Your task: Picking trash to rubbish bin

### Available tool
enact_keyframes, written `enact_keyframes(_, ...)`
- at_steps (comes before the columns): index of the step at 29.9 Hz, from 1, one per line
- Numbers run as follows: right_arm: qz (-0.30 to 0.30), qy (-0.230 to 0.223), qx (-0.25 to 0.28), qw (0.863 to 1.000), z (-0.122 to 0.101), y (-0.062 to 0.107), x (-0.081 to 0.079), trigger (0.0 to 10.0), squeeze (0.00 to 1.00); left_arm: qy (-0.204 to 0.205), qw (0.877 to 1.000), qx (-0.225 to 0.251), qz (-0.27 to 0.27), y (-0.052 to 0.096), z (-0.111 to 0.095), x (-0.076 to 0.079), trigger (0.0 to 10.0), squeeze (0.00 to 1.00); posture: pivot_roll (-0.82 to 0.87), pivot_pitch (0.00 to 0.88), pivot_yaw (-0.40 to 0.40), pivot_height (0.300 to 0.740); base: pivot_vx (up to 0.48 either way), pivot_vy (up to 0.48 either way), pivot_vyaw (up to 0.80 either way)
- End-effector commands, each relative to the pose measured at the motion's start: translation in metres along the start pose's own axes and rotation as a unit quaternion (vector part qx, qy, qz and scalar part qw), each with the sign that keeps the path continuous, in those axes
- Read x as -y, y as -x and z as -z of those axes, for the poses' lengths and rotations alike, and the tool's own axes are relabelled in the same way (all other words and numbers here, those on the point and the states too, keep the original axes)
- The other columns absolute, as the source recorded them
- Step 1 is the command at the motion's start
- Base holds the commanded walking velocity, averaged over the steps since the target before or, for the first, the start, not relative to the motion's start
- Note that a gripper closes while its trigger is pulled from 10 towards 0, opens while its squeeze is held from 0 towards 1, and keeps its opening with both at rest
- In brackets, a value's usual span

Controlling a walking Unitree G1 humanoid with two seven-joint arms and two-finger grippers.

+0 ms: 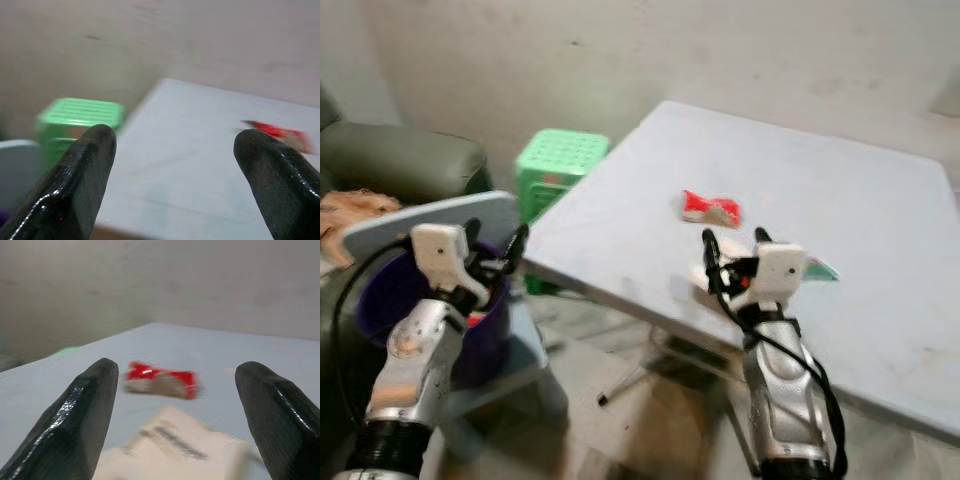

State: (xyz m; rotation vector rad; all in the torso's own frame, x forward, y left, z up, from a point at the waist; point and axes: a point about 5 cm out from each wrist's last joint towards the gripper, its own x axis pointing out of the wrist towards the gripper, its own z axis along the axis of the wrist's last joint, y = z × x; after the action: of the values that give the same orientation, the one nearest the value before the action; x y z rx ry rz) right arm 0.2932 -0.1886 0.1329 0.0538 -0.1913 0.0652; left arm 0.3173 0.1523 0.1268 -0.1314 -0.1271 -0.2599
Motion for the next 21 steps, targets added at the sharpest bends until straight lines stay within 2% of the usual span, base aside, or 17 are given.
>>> enact_keyframes(1,-0.010,-0.001,0.008,1.000,-0.004,-0.003,-0.006,10.0,0.00,-0.008,1.000,0.003,-0.005,0.001,-0.005,-0.005,10.0,0.00,0.03,0.031,-0.041,0.715,0.000,0.000,0.00)
enact_keyframes(4,-0.009,-0.001,0.007,1.000,-0.003,-0.001,-0.008,10.0,0.00,0.017,1.000,0.000,-0.012,0.002,-0.003,-0.002,10.0,0.00,0.03,0.033,-0.042,0.715,0.000,0.000,0.00)
enact_keyframes(6,-0.010,-0.004,0.005,1.000,-0.002,0.000,-0.009,10.0,0.00,0.020,1.000,-0.009,-0.008,0.003,0.000,0.001,10.0,0.00,0.03,0.034,-0.043,0.715,0.000,0.000,0.00)
enact_keyframes(9,-0.010,-0.005,0.001,1.000,-0.001,0.001,-0.010,10.0,0.00,0.019,1.000,-0.020,-0.012,0.004,0.003,0.003,10.0,0.00,0.03,0.034,-0.043,0.715,0.000,0.000,0.00)
enact_keyframes(15,-0.016,-0.009,-0.022,1.000,0.005,0.005,-0.012,10.0,0.00,0.010,0.999,-0.038,0.019,0.010,0.010,0.013,10.0,0.00,0.04,0.034,-0.044,0.715,0.000,0.000,0.00)
enact_keyframes(21,-0.054,0.020,-0.031,0.998,0.009,0.012,-0.014,10.0,0.00,0.006,0.998,-0.048,0.043,0.015,0.013,0.025,10.0,0.00,0.04,0.034,-0.044,0.715,0.000,0.000,0.00)
